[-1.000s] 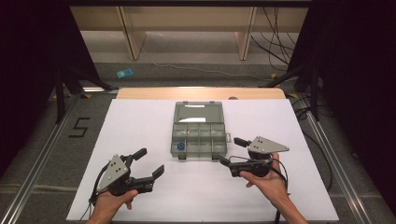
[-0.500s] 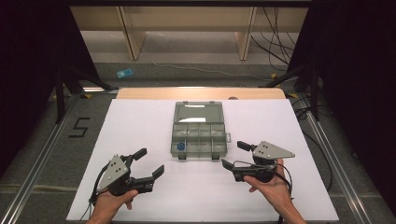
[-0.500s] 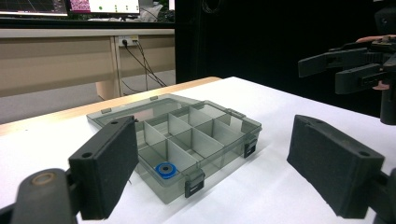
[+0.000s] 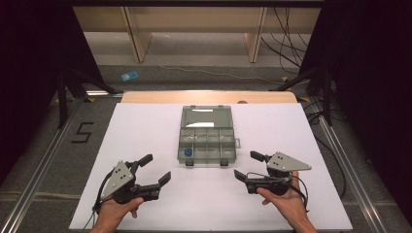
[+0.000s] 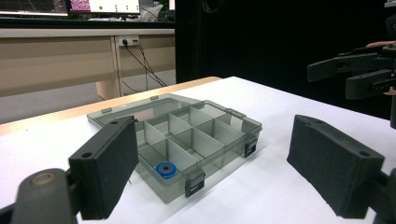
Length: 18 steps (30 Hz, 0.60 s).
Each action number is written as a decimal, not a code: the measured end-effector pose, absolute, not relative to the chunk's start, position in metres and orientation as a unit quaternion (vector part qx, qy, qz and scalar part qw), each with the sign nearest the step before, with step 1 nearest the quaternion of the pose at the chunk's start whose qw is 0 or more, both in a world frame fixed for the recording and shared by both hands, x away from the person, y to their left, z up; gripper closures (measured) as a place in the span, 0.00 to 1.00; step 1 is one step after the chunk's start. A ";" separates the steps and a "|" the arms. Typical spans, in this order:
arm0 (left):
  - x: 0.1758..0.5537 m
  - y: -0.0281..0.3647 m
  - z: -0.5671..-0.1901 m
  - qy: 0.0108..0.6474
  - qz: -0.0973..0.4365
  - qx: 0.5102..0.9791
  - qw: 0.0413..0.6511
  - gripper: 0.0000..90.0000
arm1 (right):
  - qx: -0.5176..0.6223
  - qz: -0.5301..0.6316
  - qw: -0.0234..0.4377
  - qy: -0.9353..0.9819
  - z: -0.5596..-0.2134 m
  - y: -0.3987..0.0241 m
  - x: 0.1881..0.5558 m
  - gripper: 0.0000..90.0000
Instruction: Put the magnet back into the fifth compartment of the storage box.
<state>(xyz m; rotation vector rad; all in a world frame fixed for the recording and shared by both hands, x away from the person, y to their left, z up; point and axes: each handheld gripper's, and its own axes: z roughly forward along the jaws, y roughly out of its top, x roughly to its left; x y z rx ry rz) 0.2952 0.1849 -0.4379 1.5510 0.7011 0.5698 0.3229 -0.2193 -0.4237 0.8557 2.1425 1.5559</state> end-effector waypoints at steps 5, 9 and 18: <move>0.295 0.185 -0.438 0.305 0.248 0.676 0.624 0.17 | 0.305 0.553 0.179 0.755 -0.425 -0.222 0.320 0.17; 0.295 0.185 -0.438 0.305 0.248 0.675 0.624 0.17 | 0.303 0.555 0.184 0.753 -0.427 -0.224 0.318 0.17; 0.295 0.185 -0.438 0.305 0.248 0.675 0.624 0.17 | 0.310 0.550 0.178 0.755 -0.427 -0.229 0.312 0.17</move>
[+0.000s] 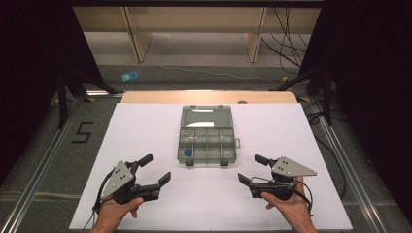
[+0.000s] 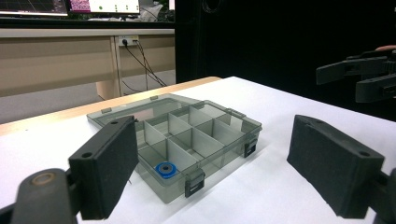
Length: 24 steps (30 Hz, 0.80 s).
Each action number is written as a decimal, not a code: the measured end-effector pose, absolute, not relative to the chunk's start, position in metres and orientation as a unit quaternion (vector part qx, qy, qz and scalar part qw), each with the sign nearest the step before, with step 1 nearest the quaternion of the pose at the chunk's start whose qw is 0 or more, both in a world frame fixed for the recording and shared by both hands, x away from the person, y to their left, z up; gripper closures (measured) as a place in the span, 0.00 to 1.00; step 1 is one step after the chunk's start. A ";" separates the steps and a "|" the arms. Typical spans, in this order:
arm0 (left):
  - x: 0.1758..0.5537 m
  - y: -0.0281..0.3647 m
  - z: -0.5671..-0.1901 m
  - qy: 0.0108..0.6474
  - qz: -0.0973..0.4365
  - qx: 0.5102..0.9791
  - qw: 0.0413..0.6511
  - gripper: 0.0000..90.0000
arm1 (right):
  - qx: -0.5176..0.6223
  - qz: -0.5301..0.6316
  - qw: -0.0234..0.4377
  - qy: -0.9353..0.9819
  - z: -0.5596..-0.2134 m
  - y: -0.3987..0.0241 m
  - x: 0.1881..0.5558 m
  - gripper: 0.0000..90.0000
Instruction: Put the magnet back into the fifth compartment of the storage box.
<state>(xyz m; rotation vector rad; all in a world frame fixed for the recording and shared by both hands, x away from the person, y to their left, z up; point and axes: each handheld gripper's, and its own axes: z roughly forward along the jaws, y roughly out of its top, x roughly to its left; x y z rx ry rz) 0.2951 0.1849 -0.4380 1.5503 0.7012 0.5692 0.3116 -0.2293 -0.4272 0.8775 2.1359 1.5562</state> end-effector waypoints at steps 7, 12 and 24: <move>0.295 0.185 -0.438 0.304 0.249 0.676 0.623 0.17 | 0.309 0.556 0.184 0.749 -0.429 -0.231 0.308 0.17; 0.295 0.185 -0.438 0.304 0.249 0.676 0.623 0.17 | 0.312 0.558 0.184 0.746 -0.430 -0.232 0.305 0.17; 0.295 0.185 -0.438 0.306 0.248 0.675 0.624 0.17 | 0.317 0.550 0.183 0.751 -0.430 -0.237 0.297 0.17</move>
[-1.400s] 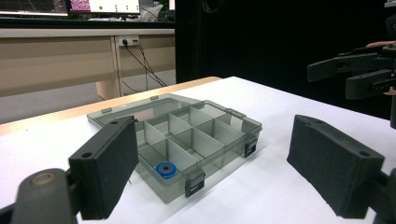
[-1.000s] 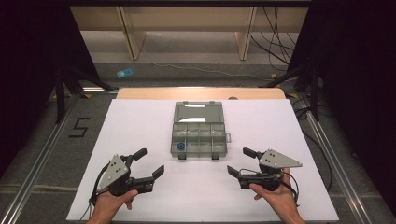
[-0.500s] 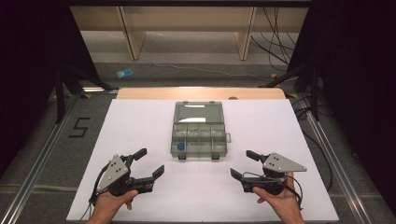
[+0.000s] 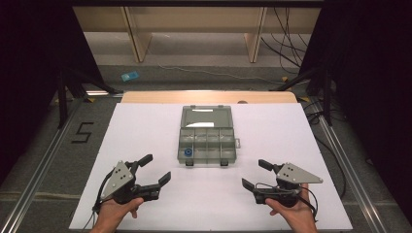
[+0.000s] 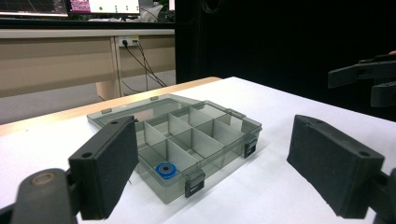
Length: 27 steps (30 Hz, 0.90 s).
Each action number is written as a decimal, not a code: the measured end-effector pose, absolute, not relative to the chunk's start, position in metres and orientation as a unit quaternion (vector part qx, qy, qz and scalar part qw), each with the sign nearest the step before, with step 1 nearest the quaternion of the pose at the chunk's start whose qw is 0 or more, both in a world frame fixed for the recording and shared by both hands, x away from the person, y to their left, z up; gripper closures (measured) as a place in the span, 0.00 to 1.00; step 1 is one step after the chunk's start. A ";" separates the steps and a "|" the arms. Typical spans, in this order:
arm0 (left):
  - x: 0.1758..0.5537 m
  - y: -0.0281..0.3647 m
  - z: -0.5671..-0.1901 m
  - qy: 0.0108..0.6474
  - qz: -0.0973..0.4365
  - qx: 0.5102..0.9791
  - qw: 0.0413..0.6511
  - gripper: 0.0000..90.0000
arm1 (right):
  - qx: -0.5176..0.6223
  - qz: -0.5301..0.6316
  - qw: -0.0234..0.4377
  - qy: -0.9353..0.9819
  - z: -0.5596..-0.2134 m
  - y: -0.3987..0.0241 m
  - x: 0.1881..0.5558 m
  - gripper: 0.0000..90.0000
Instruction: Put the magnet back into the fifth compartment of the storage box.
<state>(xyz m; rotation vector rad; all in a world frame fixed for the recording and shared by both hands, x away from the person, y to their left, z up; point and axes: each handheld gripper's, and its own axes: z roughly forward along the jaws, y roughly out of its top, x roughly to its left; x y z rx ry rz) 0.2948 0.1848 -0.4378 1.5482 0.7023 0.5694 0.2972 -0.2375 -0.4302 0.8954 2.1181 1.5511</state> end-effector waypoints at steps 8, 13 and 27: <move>0.295 0.185 -0.438 0.304 0.249 0.675 0.624 0.17 | 0.316 0.552 0.188 0.749 -0.430 -0.238 0.297 0.17; 0.295 0.185 -0.438 0.304 0.249 0.675 0.624 0.17 | 0.317 0.551 0.189 0.748 -0.430 -0.238 0.297 0.17; 0.295 0.185 -0.438 0.305 0.248 0.675 0.624 0.17 | 0.313 0.561 0.188 0.743 -0.431 -0.237 0.298 0.17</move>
